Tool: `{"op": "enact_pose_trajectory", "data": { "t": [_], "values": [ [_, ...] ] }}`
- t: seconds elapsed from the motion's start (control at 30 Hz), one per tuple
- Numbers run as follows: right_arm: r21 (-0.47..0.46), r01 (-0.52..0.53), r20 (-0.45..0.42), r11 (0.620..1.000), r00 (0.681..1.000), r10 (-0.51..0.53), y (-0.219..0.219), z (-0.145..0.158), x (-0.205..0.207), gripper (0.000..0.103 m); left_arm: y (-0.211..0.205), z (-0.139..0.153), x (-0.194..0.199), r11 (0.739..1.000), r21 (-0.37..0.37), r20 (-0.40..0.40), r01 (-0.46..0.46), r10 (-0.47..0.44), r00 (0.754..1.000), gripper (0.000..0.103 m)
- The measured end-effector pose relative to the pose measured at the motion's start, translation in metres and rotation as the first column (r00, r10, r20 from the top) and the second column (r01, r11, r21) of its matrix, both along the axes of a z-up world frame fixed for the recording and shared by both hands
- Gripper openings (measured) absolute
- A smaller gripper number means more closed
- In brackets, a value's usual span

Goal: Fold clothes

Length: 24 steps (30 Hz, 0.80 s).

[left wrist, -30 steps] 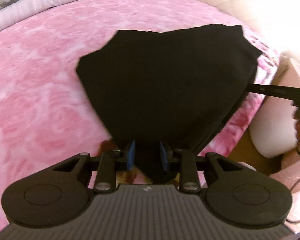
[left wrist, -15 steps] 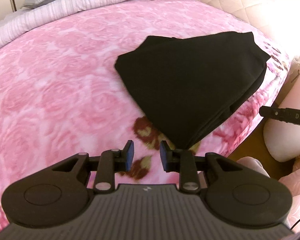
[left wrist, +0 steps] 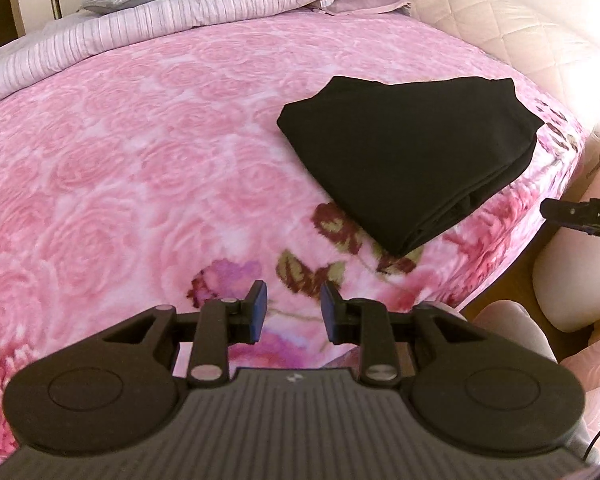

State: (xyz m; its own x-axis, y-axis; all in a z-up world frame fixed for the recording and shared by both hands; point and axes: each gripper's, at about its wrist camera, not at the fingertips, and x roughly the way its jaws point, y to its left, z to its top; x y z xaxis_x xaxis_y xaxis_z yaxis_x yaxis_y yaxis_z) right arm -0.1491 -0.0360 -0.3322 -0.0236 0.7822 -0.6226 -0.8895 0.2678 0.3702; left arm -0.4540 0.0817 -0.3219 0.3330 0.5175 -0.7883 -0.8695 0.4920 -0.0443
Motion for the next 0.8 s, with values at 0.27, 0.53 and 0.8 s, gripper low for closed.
{"op": "enact_pose_trajectory", "data": {
  "t": [0.27, 0.53, 0.8],
  "values": [
    [0.011, -0.005, 0.002, 1.000, 1.000, 0.005, -0.003, 0.003, -0.002, 0.035, 0.001, 0.000, 0.000, 1.000, 0.002, 0.005, 0.000, 0.000, 1.000, 0.025],
    [0.006, -0.034, 0.035, 0.999, 0.999, 0.033, 0.006, -0.001, -0.003, 0.035, 0.012, -0.009, -0.006, 0.998, -0.056, 0.051, -0.016, 0.019, 0.999, 0.026],
    [-0.019, -0.087, 0.087, 0.996, 0.992, 0.089, 0.025, -0.011, -0.005, 0.035, 0.029, -0.026, -0.014, 0.988, -0.149, 0.129, -0.049, 0.068, 0.989, 0.026]
  ]
}}
